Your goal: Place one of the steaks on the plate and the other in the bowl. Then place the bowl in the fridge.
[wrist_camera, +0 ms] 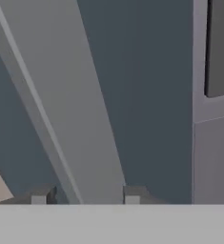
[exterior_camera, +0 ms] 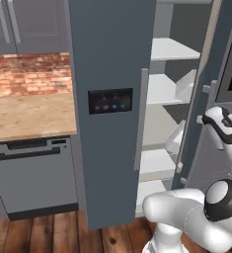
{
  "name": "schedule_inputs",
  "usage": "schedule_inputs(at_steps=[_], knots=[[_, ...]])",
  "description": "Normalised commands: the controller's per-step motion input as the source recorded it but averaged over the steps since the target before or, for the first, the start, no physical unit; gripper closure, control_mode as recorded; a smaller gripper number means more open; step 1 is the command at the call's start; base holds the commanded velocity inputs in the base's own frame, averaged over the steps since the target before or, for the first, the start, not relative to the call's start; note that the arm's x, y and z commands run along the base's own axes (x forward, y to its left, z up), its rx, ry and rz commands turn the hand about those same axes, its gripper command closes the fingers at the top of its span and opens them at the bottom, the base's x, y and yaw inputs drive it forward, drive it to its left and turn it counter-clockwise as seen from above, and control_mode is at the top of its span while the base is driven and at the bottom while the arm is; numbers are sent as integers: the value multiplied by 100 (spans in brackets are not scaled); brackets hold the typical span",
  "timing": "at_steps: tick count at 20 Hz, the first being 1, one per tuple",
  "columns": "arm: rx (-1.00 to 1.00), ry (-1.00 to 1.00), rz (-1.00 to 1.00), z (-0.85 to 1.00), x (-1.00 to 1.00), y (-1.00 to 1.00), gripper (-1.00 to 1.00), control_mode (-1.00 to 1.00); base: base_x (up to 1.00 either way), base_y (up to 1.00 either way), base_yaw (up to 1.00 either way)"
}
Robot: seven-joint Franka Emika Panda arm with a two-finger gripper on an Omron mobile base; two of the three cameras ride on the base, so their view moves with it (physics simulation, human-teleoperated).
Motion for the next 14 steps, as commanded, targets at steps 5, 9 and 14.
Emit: schedule_inputs(at_steps=[5, 9, 14], knots=[[0, 0, -14, -1, -27, -1, 100, -100, 0, 0, 0], [0, 0, -14, -7, -47, -35, 100, -100, 0, 0, 0], [0, 0, -12, -6, -47, -52, 100, -100, 0, 0, 0]])
